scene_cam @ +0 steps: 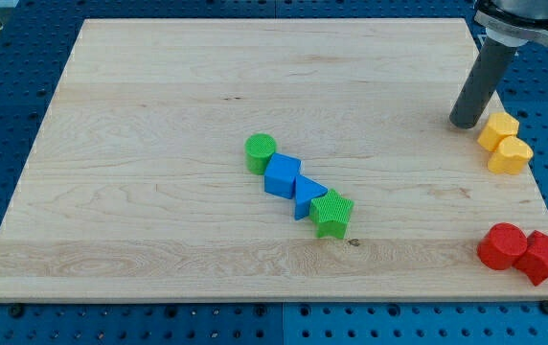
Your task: Move your arm to the top right of the board
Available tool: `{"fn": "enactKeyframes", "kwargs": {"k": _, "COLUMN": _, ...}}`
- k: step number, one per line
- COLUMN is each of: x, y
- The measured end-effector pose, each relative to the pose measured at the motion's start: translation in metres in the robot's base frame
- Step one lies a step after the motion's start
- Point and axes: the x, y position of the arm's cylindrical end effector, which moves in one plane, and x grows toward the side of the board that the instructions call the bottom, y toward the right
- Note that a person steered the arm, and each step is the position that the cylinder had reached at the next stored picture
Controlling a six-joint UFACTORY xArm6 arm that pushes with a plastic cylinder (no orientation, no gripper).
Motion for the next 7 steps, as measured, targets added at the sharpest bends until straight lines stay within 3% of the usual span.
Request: {"fn": "enactKeyframes", "kwargs": {"k": 7, "x": -0.014, "y": 0.0}}
